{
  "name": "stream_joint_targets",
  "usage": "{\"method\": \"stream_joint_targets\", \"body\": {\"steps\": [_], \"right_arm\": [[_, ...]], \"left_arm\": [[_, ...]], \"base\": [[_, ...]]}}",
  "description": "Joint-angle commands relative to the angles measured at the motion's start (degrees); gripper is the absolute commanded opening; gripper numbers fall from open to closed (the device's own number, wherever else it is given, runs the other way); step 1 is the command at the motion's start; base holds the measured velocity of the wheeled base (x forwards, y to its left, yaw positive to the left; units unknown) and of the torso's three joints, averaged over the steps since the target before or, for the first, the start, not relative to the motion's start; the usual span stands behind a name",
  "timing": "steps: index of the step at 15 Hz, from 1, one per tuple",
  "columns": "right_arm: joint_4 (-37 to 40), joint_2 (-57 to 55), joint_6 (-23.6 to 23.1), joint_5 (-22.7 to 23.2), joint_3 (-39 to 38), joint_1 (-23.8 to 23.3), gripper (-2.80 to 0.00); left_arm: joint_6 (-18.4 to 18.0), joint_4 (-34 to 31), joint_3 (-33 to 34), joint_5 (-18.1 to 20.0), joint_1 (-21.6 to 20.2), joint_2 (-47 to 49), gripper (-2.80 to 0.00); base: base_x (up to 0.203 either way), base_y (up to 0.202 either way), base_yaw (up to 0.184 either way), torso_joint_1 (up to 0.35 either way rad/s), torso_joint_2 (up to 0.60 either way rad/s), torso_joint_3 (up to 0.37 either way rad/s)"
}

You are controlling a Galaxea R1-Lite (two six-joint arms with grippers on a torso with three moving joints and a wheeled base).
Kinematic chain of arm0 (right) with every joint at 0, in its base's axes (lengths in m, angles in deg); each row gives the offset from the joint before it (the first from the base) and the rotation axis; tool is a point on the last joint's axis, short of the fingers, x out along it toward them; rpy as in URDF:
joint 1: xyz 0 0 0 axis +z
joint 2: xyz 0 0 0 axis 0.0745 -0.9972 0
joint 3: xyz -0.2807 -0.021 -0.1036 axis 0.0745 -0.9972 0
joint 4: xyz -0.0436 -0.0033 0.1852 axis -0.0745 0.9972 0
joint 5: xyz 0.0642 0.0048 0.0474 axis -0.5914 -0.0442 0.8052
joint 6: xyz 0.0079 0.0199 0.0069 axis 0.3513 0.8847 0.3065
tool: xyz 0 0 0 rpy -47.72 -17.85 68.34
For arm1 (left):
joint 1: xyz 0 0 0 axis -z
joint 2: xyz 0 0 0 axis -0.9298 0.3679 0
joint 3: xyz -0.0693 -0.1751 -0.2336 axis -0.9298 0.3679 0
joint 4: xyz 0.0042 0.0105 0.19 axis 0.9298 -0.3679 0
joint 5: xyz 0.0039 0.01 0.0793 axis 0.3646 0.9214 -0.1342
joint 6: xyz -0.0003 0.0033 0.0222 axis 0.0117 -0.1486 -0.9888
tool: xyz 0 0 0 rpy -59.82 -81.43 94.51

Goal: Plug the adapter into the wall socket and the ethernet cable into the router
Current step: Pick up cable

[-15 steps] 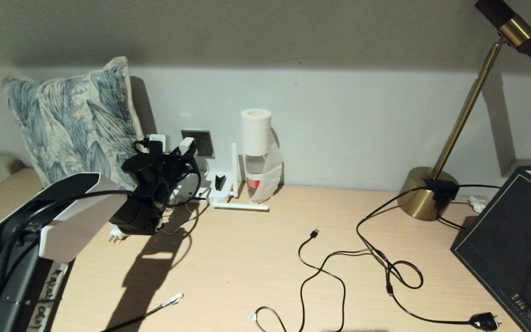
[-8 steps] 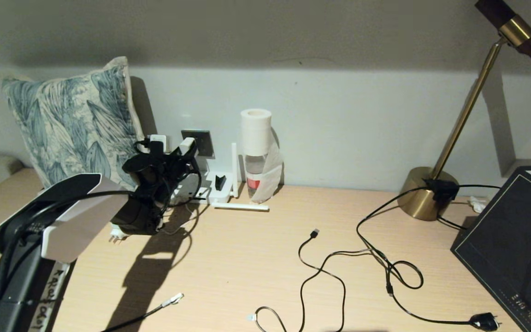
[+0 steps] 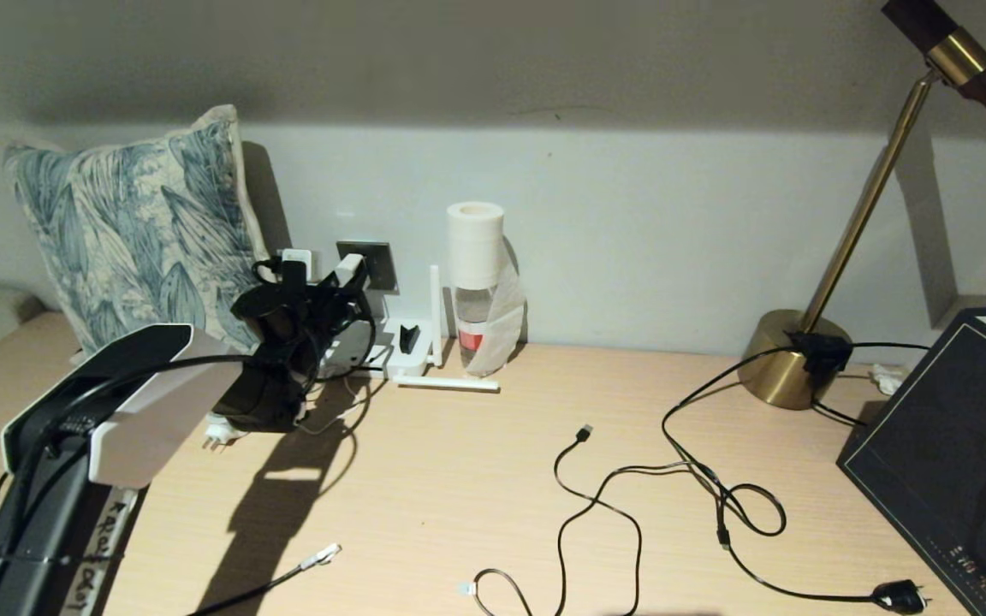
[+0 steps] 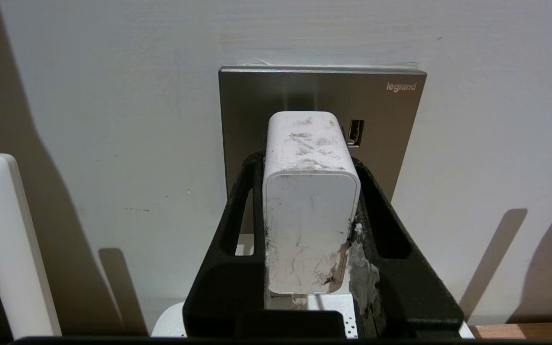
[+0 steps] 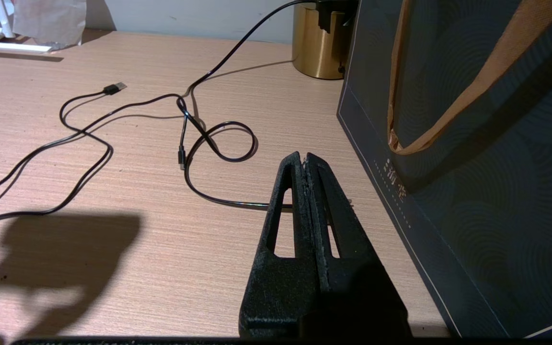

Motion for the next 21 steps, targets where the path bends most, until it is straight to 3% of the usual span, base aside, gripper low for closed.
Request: {"method": "stream_joint_targets", "body": {"steps": [1, 13, 21], "right_arm": [[-0.01, -0.01, 0.0, 0.01, 0.0, 0.01, -2.8], [-0.01, 0.0, 0.0, 0.01, 0.0, 0.01, -2.8], [-0.01, 0.0, 0.0, 0.01, 0.0, 0.0, -2.8]], "left_arm": [[0.08, 0.09, -1.0, 0.03, -0.02, 0.81, -2.8], [-0.03, -1.24, -2.87, 0.02, -0.02, 1.45, -2.8], [-0.12, -3.74, -8.53, -0.85, 0.15, 3.68, -2.8]], "base": [[0.0, 0.0, 0.0, 0.0, 0.0, 0.0], [0.0, 0.0, 0.0, 0.0, 0.0, 0.0], [0.0, 0.0, 0.0, 0.0, 0.0, 0.0]]}}
